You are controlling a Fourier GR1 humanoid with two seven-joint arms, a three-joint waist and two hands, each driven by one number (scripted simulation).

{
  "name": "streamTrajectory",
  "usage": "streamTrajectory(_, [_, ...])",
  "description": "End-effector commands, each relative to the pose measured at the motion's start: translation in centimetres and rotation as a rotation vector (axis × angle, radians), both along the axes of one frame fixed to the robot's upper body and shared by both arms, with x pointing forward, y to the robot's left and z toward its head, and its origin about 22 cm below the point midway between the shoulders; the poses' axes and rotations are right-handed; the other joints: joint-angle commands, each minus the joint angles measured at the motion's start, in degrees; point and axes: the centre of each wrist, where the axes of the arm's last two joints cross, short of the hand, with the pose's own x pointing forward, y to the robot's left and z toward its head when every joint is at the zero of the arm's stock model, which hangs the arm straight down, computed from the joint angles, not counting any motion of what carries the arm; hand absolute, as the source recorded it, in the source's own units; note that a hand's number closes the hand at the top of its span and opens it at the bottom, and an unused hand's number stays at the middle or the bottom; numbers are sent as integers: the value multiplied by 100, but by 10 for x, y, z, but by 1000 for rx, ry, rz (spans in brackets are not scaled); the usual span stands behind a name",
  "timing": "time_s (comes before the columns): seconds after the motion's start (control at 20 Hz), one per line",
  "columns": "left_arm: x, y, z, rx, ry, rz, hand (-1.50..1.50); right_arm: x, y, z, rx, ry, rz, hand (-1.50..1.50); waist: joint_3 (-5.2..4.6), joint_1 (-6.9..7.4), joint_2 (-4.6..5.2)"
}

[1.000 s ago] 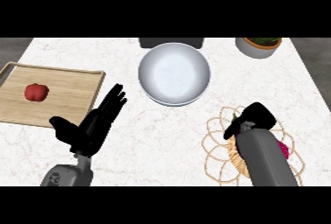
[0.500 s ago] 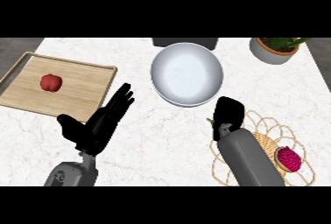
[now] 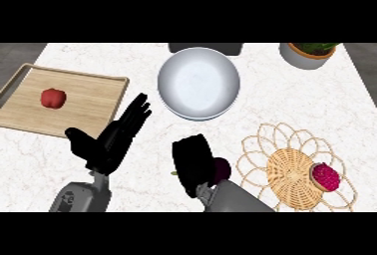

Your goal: Pick the eggplant from the placemat and place it in the bowl

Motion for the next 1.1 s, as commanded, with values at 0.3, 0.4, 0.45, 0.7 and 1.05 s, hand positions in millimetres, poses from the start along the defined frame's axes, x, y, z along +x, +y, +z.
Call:
streamTrajectory(0.3, [-5,9,1,-2,7,51,0,-79,16,110,245,-242,105,150,2,-303,-20])
streamTrajectory(0.4, [6,-5,-9,4,10,54,0,-87,16,126,271,-289,86,150,-1,-329,-4])
streamTrajectory(0.45, [-17,8,-6,-1,4,39,0,-95,12,141,280,-334,61,150,-2,-258,-43])
streamTrajectory(0.7, [-4,-1,-12,10,5,66,0,-84,2,180,316,-371,41,150,-3,-313,-6])
streamTrajectory(1.05, [-19,4,-6,-10,16,42,0,-45,9,184,390,-414,-22,150,1,-264,4])
